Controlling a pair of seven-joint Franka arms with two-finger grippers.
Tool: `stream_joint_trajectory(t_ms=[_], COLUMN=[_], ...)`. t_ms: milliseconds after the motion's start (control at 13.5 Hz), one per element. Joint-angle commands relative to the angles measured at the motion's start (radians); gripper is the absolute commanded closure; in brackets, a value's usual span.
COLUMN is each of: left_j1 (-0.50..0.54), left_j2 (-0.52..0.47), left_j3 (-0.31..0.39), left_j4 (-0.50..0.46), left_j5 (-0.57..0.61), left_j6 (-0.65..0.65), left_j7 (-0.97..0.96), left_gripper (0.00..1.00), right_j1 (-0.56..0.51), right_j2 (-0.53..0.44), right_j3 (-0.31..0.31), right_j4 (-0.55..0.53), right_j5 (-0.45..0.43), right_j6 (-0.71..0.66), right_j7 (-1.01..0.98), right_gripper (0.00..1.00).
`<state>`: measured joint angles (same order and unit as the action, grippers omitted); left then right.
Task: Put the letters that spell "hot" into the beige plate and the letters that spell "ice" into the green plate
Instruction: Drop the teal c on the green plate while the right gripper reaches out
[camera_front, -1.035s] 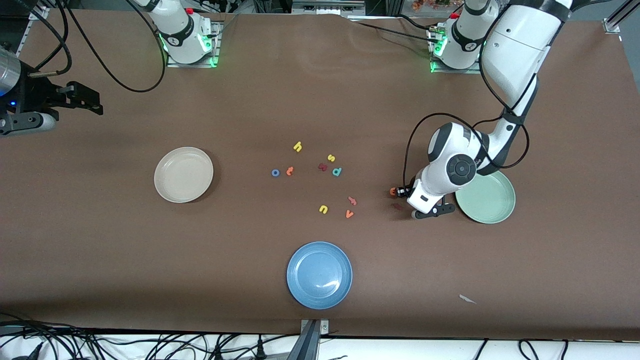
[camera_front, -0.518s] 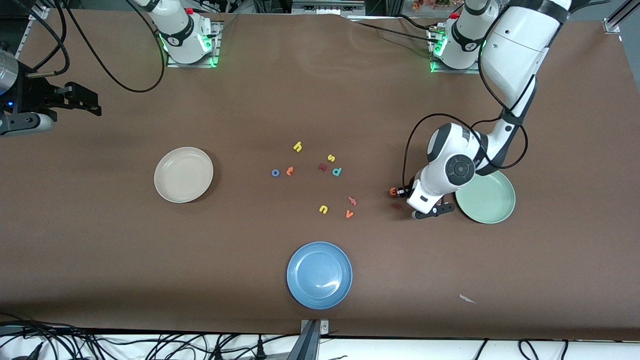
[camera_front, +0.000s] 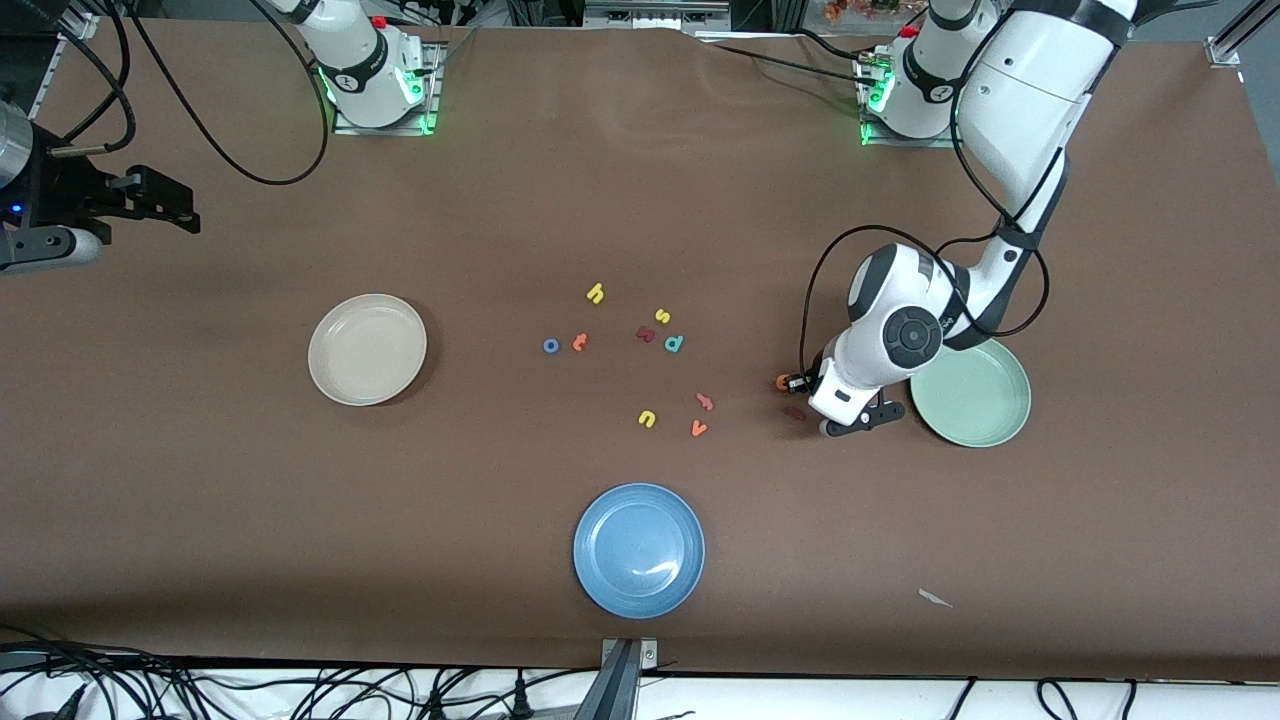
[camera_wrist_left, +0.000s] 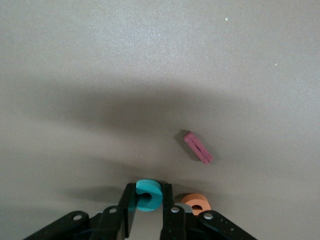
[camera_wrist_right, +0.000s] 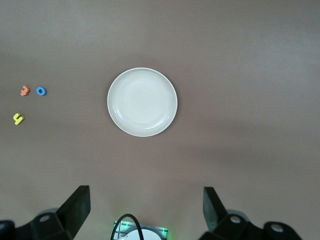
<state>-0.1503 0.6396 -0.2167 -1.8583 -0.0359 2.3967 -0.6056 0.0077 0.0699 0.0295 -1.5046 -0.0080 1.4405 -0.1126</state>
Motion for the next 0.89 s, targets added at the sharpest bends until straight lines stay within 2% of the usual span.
stream_joint_trajectory(t_ms=[0, 222, 518, 813], left_j1=[-0.009, -0.009, 0.037, 0.158], left_j2=[-0.001, -0.021, -0.13, -0.228], left_j3=[0.005, 0.008, 0.01, 0.01], left_j4=[0.001, 0.017, 0.06, 0.074], left_j5=[-0.024, -0.015, -0.015, -0.015], left_j6=[-0.002, -0.052, -0.244, -0.44], left_j7=[-0.002, 0.001, 0.052, 0.258], left_gripper=[0.84, 0.94, 0.94, 0.94], right_j1=[-0.006, -0.006, 0.008, 0.063], right_j2=[0.011, 0.013, 0.022, 0.044], right_j3=[-0.003, 0.0, 0.007, 0.009], right_j4=[0.03, 0.029, 0.024, 0.024], right_j5=[0.014, 0.014, 0.019, 0.01], right_j6=[-0.006, -0.008, -0.022, -0.012], right_j7=[0.004, 0.004, -0.006, 0.016], right_gripper=[0.0, 0.0, 0.0, 0.0])
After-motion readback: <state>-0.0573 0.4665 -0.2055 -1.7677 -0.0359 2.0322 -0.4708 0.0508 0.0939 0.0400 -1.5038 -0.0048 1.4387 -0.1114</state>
